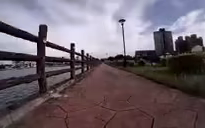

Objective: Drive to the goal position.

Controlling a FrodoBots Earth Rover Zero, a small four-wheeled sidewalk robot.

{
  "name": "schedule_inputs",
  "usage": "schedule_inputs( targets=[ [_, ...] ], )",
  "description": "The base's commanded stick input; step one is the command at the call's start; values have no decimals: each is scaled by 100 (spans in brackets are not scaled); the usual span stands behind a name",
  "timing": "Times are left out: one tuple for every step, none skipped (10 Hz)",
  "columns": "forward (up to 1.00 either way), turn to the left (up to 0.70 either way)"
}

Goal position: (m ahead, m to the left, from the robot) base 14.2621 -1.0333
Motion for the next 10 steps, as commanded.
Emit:
schedule_inputs(
  targets=[
    [70,-18],
    [70,-5],
    [70,6],
    [70,11],
    [70,11],
    [70,4],
    [70,-18],
    [70,-24],
    [70,-24],
    [70,-24]
  ],
)
